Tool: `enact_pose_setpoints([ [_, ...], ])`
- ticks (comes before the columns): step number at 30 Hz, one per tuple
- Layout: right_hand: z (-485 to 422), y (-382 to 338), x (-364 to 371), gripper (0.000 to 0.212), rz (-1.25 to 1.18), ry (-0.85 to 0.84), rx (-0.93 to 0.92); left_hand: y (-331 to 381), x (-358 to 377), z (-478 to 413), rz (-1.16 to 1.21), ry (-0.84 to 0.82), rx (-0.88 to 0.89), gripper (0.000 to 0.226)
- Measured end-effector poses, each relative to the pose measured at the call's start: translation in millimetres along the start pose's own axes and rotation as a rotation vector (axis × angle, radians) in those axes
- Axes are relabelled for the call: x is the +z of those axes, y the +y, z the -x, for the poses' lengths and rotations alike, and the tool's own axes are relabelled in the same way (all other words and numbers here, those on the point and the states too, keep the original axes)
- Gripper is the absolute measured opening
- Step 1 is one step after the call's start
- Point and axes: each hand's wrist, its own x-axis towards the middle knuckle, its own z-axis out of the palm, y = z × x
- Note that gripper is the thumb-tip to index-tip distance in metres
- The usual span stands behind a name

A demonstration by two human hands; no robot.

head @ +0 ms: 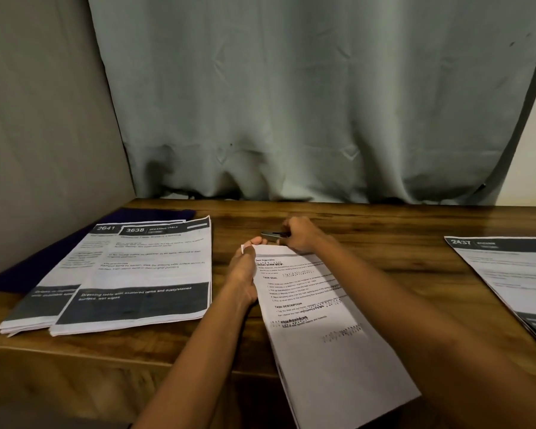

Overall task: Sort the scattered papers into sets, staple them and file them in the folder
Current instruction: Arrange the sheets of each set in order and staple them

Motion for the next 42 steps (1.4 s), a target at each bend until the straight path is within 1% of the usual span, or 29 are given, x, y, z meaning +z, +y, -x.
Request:
enact_pose_setpoints([
  [1, -1.7, -0.6, 4.3, 0.029, 0.032, 0.004, 0.013, 0.1, -0.2, 0.3, -0.007, -0.001, -0.004, 0.02],
  [4, -3.5, -0.3, 12.7, 0.019, 0.016, 0.044, 0.08, -0.5, -0.5, -0.6, -0.04, 0.005, 0.008, 0.019],
  [6, -3.7, 1.8, 14.1, 0.017, -0.027, 0.133, 0.113, -1.1, 0.2, -1.4, -0.046, 0.012, 0.01, 0.021],
  [7, -3.9, 2.6, 14.5, 0.018, -0.118, 0.217, 0.136, -1.1, 0.5, -1.7, -0.049, 0.016, 0.01, 0.021],
  [8, -3.3, 2.4, 13.3, 0.019, -0.292, 0.31, 0.167, -1.0, 0.5, -1.9, -0.052, 0.018, 0.009, 0.021],
  [9, -1.5, 1.3, 11.4, 0.02, -0.537, 0.388, 0.201, -0.9, 0.8, -1.6, -0.051, 0.018, 0.007, 0.021],
  [10, 0.8, 0.4, 9.9, 0.02, -0.815, 0.432, 0.223, -0.9, 0.9, -1.2, -0.054, 0.019, 0.006, 0.02],
  [11, 4.9, -0.4, 9.0, 0.02, -1.091, 0.423, 0.235, -0.8, 1.0, -0.5, -0.062, 0.019, 0.01, 0.021],
  [12, 8.5, 0.3, 10.1, 0.02, -1.333, 0.375, 0.245, -1.1, 1.4, -0.4, -0.074, 0.021, 0.015, 0.021],
  [13, 12.6, 1.7, 11.7, 0.021, -1.523, 0.321, 0.244, -1.3, 1.7, 0.3, -0.082, 0.02, 0.019, 0.022],
  [14, 15.0, 4.6, 14.3, 0.022, -1.654, 0.28, 0.238, -1.7, 1.8, 0.4, -0.089, 0.018, 0.022, 0.023],
  [15, 17.3, 7.1, 15.4, 0.023, -1.725, 0.253, 0.229, -1.3, 2.0, 1.5, -0.088, 0.01, 0.025, 0.023],
  [17, 19.0, 11.7, 15.9, 0.022, -1.751, 0.216, 0.202, 1.3, 1.3, 4.7, -0.095, -0.009, 0.024, 0.022],
  [20, 23.1, 13.2, 13.2, 0.02, -1.753, 0.176, 0.118, 6.2, -4.1, 7.4, -0.21, 0.011, 0.064, 0.02],
  [23, 27.9, 10.8, 12.4, 0.024, -1.664, 0.128, 0.055, 9.3, -12.0, 7.2, -0.358, 0.1, 0.199, 0.019],
  [27, 31.2, 4.5, 12.5, 0.027, -1.567, 0.057, -0.013, 12.2, -22.3, 9.1, -0.507, 0.176, 0.333, 0.018],
  [29, 33.3, 1.4, 9.6, 0.028, -1.52, 0.039, -0.048, 14.1, -26.5, 8.9, -0.61, 0.224, 0.431, 0.018],
  [32, 37.2, -1.9, 4.8, 0.03, -1.441, 0.021, -0.061, 15.7, -27.6, 11.5, -0.755, 0.272, 0.535, 0.018],
  [37, 43.8, -12.1, -1.1, 0.033, -1.288, -0.013, -0.073, 16.1, -25.9, 13.7, -0.891, 0.259, 0.6, 0.019],
  [42, 48.0, -23.3, -3.7, 0.038, -1.25, -0.094, -0.086, 15.1, -28.8, 13.0, -0.884, 0.269, 0.633, 0.012],
])
